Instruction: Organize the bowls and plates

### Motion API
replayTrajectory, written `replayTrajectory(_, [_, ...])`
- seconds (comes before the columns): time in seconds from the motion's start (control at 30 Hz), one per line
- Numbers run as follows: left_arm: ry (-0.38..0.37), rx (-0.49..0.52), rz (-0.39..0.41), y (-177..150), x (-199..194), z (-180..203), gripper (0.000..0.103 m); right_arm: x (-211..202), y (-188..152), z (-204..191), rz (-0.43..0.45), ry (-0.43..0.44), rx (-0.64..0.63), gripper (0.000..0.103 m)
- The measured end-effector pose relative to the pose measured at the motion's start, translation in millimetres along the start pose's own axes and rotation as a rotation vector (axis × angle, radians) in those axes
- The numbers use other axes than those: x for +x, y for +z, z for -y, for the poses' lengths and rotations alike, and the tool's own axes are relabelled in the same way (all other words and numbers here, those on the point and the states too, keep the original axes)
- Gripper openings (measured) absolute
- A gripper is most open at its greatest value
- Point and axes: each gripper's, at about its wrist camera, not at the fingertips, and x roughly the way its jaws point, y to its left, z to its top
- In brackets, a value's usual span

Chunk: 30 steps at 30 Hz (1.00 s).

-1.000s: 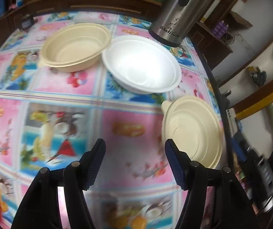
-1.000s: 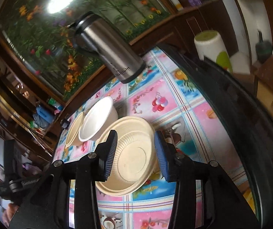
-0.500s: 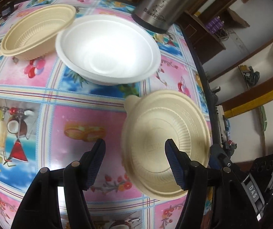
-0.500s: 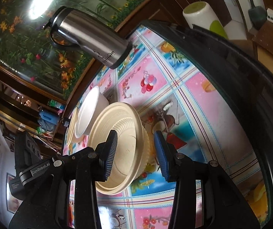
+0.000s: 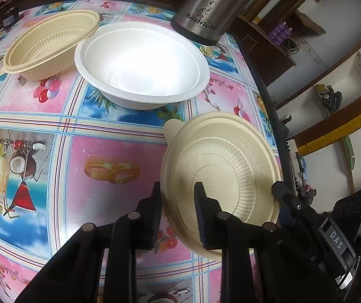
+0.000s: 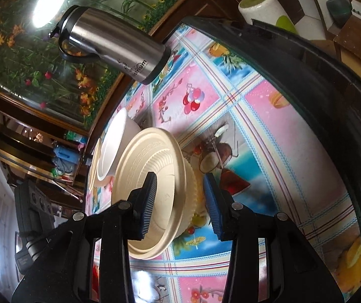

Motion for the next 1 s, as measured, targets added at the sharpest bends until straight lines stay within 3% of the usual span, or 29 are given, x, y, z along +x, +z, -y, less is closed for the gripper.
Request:
replayTrajectory(0.1, [0.009,0.017,0.006,-1.8,0.8,0.6,0.014,3.5,-0.5,-3.5,-0.009,-0.011,-0.028,0.028])
replayTrajectory(0.17, [0.025,0.032,0.02,-3.2,0.5,1.3,0.012,8.2,-1.3,-4.7,-0.022,-0.034,-0.048,0.016])
replayTrajectory(0.57, [0.038,0.033,0.045,-15.5,-21.1,-18.9,0.012,4.4,-14.7,-20.0,0.003,0.01,-0.113,0.012])
replayTrajectory(1.0, [0.108,-0.032,0.136,-53.3,-91.8,-93.8,0.012,30.2,-87.6,-79.2,-0.056,0.056,-0.172,0.008])
